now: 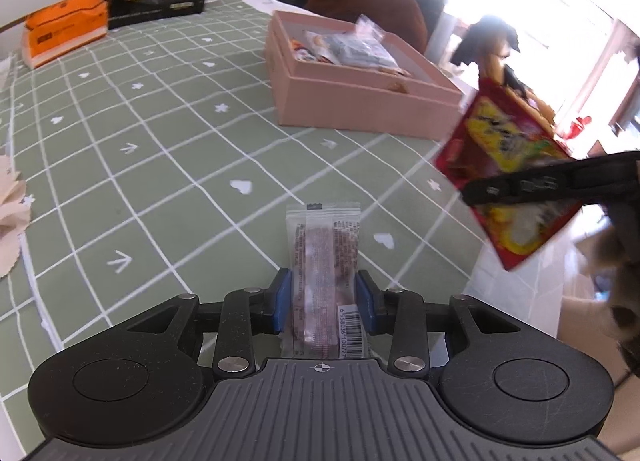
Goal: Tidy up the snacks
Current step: 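Lift the red snack bag upright with the right gripper toward the box, then drop the red bag into the pink box with the right gripper while the left releases the stick packet there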
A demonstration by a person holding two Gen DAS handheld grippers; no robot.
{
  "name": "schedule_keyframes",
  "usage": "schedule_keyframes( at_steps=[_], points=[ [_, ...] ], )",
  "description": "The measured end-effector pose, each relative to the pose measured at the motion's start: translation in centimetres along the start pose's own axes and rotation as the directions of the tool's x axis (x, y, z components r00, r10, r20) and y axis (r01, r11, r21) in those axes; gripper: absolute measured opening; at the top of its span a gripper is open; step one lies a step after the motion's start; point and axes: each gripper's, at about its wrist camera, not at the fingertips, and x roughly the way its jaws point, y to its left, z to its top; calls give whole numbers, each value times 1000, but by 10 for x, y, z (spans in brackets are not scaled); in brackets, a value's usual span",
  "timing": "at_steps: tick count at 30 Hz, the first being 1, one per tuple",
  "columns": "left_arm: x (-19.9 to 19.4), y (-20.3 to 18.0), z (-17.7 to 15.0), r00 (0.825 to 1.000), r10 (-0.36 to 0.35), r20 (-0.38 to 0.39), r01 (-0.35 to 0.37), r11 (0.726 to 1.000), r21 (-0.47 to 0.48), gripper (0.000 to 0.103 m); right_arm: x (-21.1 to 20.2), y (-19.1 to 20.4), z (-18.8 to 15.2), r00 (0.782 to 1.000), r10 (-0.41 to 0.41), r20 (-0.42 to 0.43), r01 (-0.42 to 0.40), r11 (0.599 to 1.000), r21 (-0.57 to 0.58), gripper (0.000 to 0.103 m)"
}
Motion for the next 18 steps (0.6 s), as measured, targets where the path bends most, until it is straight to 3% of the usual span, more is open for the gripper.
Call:
schedule_keyframes(
  at_steps=[4,8,12,15,16,18],
  points=[
    [-7,2,22,998,-32,45,34,998,-45,39,-21,-11,-1,999,27,31,-29,999,46,17],
    [-20,-12,70,987,-78,143,77,997,13,39,-36,-20,-1,997,43,58,-48,996,76,17],
    [-31,-25,130,958,-143,247,130,989,69,39,-47,-26,-1,996,49,75,-56,993,101,17],
    [-26,-30,180,919,-216,330,192,976,106,41,-53,-29,-2,995,41,95,-52,992,116,17],
    [-18,-31,196,919,-230,322,209,973,100,43,-54,-30,-2,994,42,100,-54,990,126,17],
    [7,-32,223,949,-208,236,203,978,47,43,-55,-32,-3,993,41,107,-57,987,152,17]
  ],
)
